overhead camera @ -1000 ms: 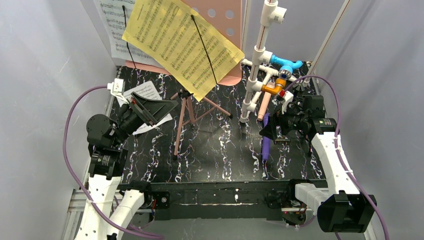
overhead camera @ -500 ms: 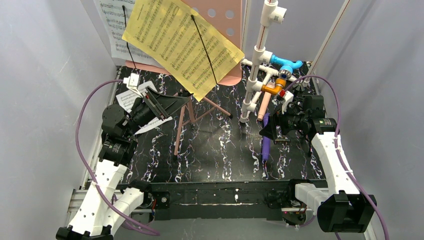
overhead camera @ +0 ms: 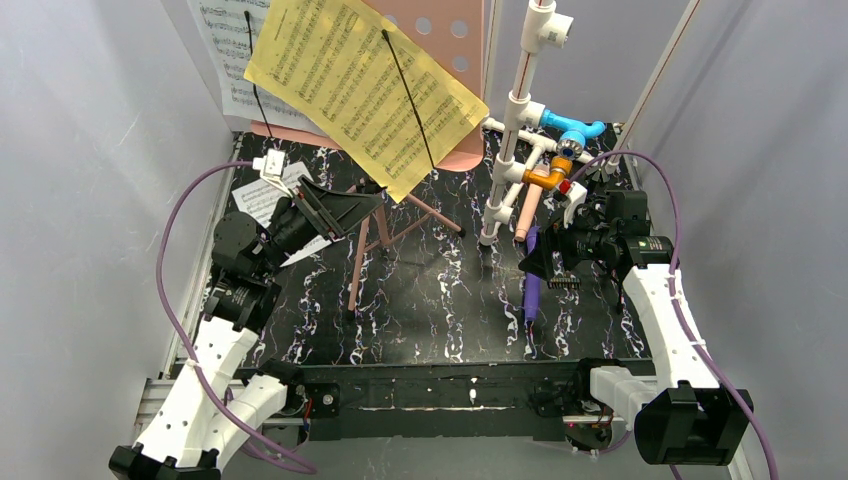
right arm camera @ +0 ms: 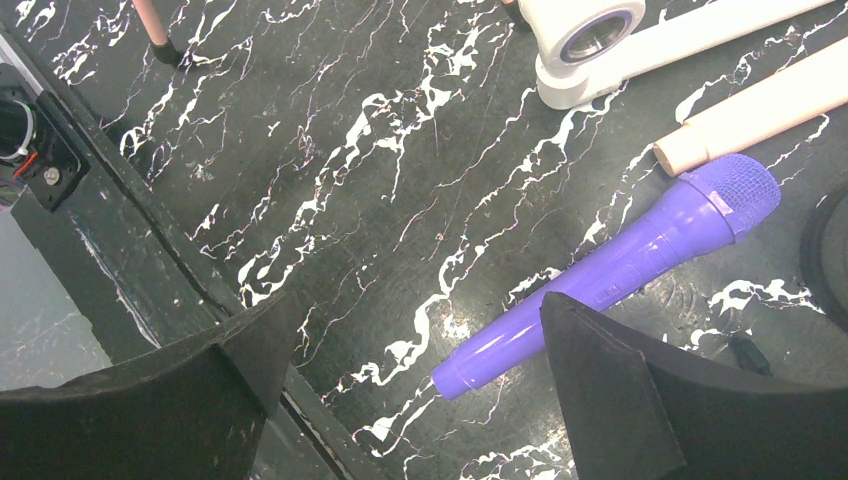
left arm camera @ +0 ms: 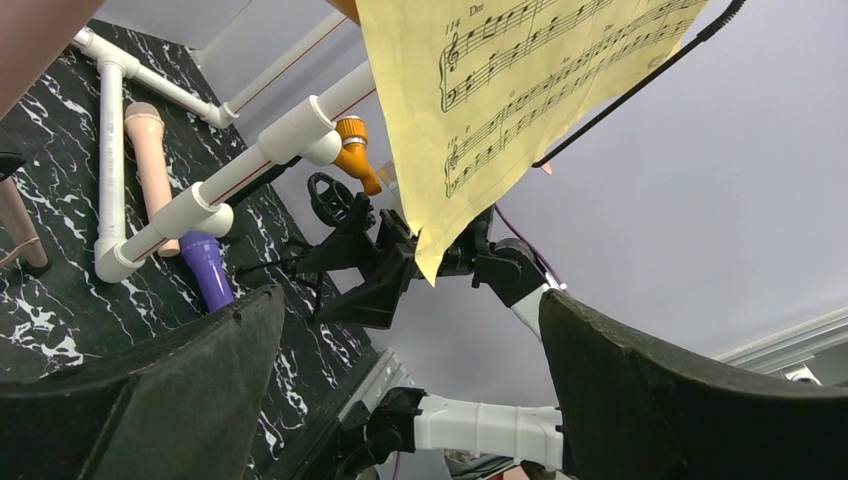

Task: Pack up the instrument practice props
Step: Pick up the sheet music from the music stand.

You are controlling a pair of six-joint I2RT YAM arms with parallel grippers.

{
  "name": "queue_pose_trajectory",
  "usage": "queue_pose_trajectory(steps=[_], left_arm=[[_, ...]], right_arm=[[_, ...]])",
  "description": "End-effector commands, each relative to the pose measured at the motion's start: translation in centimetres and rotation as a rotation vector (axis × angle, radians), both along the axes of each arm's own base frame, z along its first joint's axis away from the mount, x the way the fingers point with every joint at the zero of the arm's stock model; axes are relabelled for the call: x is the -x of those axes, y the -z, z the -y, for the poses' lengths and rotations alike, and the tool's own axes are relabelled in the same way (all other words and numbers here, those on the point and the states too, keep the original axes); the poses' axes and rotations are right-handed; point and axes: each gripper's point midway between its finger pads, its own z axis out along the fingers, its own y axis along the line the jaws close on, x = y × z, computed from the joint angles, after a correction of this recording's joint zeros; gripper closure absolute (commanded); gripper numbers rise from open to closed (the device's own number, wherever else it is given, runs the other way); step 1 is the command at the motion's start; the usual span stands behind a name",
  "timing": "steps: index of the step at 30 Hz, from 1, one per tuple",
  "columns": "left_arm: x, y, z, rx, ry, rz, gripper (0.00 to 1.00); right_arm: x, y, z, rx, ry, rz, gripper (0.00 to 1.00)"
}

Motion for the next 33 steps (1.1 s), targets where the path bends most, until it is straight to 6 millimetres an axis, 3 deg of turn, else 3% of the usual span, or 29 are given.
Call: queue_pose_trajectory(steps=[1, 18, 26, 33], left_arm=[[0.0, -0.5, 0.0, 0.012, -0.015, 0.048, 0.02], [-0.3, -1.2, 1.3, 0.039, 0.003, 0.066, 0.02], [-1.4, -1.0, 2.4, 0.025, -0.018, 0.07, 0.02], [-1.9, -2.3, 3.7, 0.032, -0.028, 0.099, 0.02]], right_arm=[[-0.2, -0.4, -0.2, -0.022, -0.011, 0.022, 0.0], [-0.2, -0.4, -0.2, -0.024, -0.012, 0.021, 0.0], [-0.3, -0.3, -0.2, -0.024, -0.011, 0.016, 0.0], [-0.3, -0.4, -0.2, -0.024, -0.009, 0.017, 0.0]])
